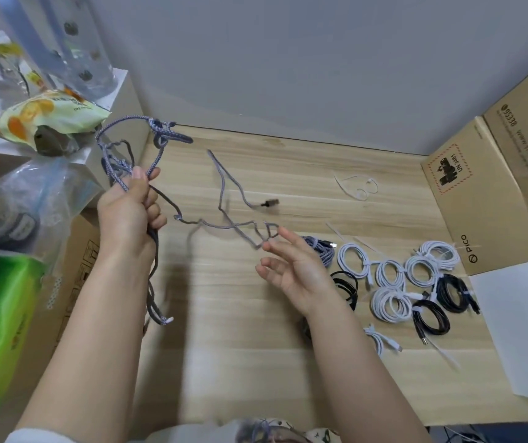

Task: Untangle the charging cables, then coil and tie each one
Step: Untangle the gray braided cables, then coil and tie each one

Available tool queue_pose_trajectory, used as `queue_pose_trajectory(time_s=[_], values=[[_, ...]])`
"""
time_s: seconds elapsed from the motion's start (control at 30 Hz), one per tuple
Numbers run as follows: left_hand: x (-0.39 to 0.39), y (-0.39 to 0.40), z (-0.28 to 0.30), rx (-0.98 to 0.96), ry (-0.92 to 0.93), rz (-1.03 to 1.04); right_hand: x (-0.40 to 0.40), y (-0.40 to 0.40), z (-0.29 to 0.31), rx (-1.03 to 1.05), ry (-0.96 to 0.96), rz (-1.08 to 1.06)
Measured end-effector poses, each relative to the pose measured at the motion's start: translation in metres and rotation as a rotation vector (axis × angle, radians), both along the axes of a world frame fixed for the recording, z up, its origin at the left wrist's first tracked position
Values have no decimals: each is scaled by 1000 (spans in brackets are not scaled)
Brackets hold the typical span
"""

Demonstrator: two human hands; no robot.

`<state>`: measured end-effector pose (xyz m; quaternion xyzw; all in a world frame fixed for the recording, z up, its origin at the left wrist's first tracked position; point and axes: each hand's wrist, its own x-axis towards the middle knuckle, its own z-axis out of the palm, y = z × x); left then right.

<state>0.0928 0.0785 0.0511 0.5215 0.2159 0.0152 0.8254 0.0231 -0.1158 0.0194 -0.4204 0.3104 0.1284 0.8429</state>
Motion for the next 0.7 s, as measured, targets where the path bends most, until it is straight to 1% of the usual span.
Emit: queue_pose_trajectory(time_s=[0.13, 0.2, 0.27, 0.33, 0.4, 0.47, 0.57, 0.63, 0.7], values=[[-5, -1, 16, -4, -28, -76, 0, 3, -3, -260, -49, 138], [-9, -2, 26, -14, -64, -132, 0, 10, -8, -462, -59, 191], [-11, -1, 35, -51, -105, -206, 1, 15, -12, -664, -124, 185], [-13, 1, 44, -107, -133, -317, 2, 18, -9, -757, -231, 147], [-15, 1, 49, -123, -140, -430, 3, 21, 3, -785, -340, 162], [-17, -5, 50, -66, -125, -469, 3, 26, 18, -774, -453, 207], [-22, -21, 46, 40, -106, -467, 4, 37, 40, -606, -594, 237], [-27, -33, 42, 67, -124, -477, 8, 43, 51, -539, -624, 259], [-32, -42, 38, 81, -137, -501, 11, 47, 60, -479, -595, 235]])
